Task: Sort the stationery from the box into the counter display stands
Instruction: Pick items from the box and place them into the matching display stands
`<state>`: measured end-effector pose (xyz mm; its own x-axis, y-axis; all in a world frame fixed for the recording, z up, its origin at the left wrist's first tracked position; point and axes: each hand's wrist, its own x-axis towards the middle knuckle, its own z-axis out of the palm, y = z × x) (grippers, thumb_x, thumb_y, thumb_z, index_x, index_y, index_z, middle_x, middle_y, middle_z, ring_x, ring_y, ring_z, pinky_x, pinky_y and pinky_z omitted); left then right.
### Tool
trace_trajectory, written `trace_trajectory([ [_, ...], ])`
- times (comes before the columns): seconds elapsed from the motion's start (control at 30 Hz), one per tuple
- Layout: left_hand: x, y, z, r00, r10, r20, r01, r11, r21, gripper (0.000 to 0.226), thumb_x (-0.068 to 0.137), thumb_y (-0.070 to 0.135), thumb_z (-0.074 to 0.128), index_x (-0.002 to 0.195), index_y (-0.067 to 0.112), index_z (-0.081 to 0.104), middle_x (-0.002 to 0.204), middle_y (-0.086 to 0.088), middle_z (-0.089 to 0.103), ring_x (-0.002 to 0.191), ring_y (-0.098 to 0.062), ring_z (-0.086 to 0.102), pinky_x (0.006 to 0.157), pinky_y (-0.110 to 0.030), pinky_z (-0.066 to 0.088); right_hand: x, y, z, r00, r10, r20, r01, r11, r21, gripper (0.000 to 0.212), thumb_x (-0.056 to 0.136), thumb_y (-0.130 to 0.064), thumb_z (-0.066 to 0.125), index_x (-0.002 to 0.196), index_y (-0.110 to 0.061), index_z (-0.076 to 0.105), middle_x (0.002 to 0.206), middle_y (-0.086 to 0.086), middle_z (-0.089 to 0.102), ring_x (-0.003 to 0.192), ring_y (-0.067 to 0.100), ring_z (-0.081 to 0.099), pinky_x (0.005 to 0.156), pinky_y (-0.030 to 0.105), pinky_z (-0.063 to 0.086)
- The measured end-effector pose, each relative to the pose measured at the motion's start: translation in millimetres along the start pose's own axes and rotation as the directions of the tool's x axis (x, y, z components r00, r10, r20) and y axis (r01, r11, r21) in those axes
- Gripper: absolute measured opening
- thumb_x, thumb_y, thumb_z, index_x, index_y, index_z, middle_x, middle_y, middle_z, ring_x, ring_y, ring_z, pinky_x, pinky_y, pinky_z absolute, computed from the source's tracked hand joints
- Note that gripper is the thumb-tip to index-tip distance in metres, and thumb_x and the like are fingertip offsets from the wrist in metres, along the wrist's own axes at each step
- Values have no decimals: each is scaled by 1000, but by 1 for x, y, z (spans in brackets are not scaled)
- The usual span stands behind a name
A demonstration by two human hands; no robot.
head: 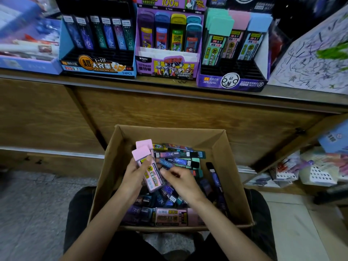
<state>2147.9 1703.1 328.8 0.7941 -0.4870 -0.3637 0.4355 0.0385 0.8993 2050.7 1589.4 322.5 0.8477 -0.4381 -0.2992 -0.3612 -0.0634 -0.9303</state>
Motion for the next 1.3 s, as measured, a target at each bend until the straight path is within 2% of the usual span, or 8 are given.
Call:
trace_trajectory([
  [0.1,0,3,-15,1000,21,-20,-21,999,29,21,94,14,53,114,17,57,94,-1,69,83,-16,65,73,-35,52,18,14,-24,994,10,-112,-38,967,-253,23,90,-36,61,81,-15,64,77,-1,63,73,10,58,68,18,42],
  [0.17,0,4,-23,999,21,-30,-20,999,39,23,94,15,52,116,18,56,98,-1,68,86,-16,64,72,-35,50,30,26,-40,982,59,-178,-134,884,-448,32,89,-37,61,110,-13,61,109,3,62,103,18,59,88,26,46],
  [0.27,0,2,-30,999,17,-51,-14,998,55,24,94,17,53,117,19,56,100,-2,67,88,-18,63,76,-37,49,36,39,-42,983,165,-78,-177,757,-629,68,86,-49,60,140,-13,37,137,9,43,128,27,38,104,37,36],
  [0.4,-1,0,-29,998,17,-53,-12,996,91,18,94,17,53,111,23,58,98,-1,67,88,-18,63,79,-39,49,39,43,-25,995,99,-16,-72,591,-804,76,85,-55,58,145,-20,28,139,6,37,127,29,32,105,43,33],
  [0.77,-8,1,-29,999,17,-47,-12,994,105,18,95,15,50,111,18,56,89,1,67,83,-16,64,69,-33,49,38,20,-23,994,85,62,0,589,-808,28,93,-27,56,110,-6,58,109,14,60,98,27,59,80,34,48],
  [0.93,-9,1,-28,999,-9,-47,13,997,80,17,94,15,52,107,24,57,86,5,71,83,-13,67,71,-34,51,26,15,-39,991,134,-28,-120,748,-653,26,94,-22,57,114,-5,61,92,9,65,69,15,56,63,30,45],
  [1.13,-6,2,-12,997,-63,-49,62,998,-11,23,97,20,47,120,17,52,94,-5,72,78,-15,71,67,-35,54,5,-7,-55,988,20,-155,-73,936,-344,26,87,-24,66,111,-14,65,102,-14,58,96,2,51,73,2,39],
  [1.3,-4,17,20,987,-163,-16,158,972,-173,42,98,38,40,131,13,44,118,-17,62,102,-28,62,81,-40,50,-10,-43,-35,990,-51,-131,30,987,-159,29,86,-28,68,113,-21,63,97,-25,57,99,-2,59,90,16,46],
])
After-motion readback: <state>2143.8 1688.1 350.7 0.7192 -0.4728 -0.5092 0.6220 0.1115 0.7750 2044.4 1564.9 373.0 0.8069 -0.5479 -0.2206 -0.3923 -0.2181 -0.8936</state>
